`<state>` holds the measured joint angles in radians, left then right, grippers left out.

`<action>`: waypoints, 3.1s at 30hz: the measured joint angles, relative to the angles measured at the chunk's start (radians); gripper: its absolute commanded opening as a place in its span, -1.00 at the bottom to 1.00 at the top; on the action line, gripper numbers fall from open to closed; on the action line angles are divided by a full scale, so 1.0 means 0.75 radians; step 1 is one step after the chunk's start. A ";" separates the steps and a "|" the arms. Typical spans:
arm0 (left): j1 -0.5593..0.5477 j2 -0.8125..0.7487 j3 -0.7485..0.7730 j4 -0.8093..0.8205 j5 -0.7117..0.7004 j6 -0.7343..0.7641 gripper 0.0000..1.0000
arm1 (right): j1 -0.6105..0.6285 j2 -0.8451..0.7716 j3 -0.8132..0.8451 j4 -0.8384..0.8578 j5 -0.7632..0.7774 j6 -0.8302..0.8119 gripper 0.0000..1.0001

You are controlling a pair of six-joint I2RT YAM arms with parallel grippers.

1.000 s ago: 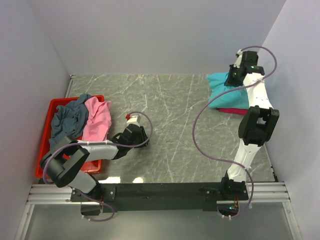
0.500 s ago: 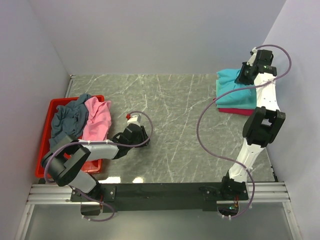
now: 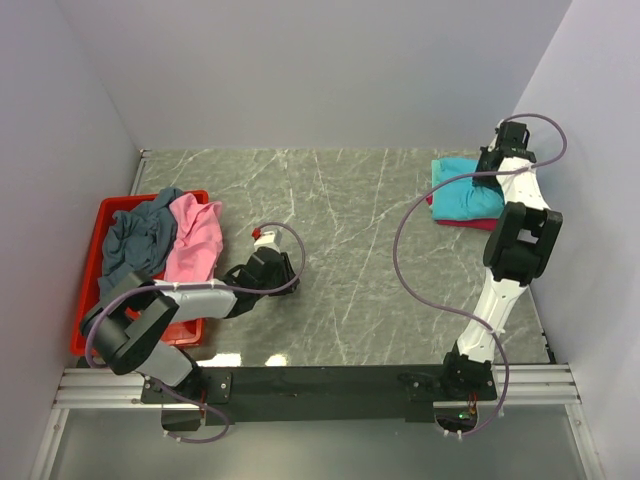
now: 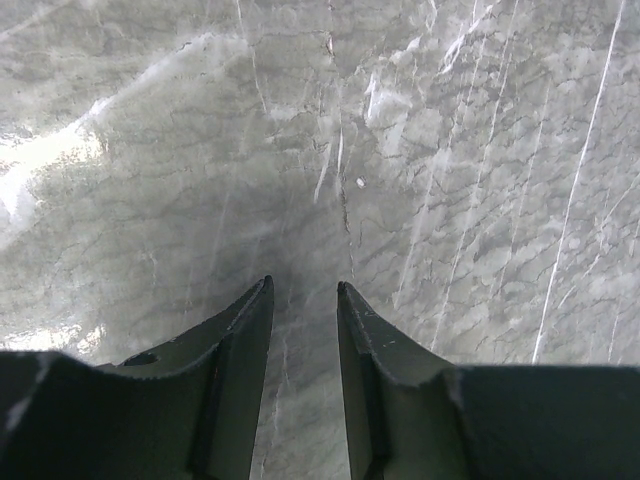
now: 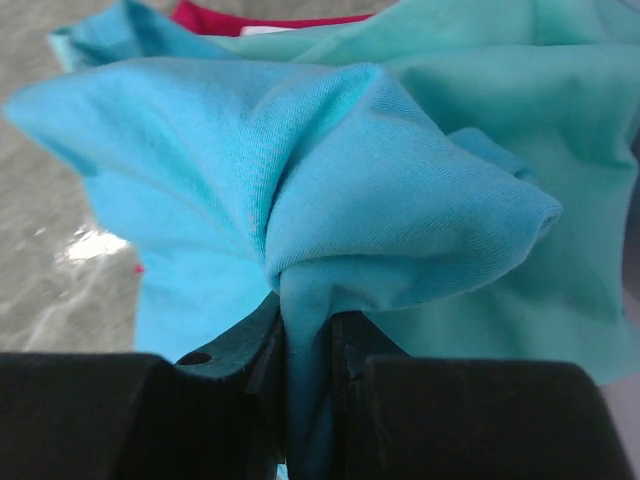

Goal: Fold and stack the t-shirts
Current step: Neatly place the folded tshirt to the corner

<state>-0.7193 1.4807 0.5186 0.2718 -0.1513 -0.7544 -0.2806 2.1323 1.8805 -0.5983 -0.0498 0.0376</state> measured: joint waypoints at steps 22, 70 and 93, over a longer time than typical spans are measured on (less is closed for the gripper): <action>0.000 -0.051 0.009 -0.115 -0.004 0.000 -0.22 | 0.018 -0.160 -0.412 0.434 0.484 -0.008 0.82; 0.000 -0.814 -0.008 -0.543 -0.257 0.038 -0.28 | 1.231 -1.391 -1.691 0.587 0.136 0.553 0.89; 0.000 -0.960 -0.008 -0.643 -0.300 0.044 0.36 | 1.242 -1.450 -1.690 0.585 0.150 0.553 0.89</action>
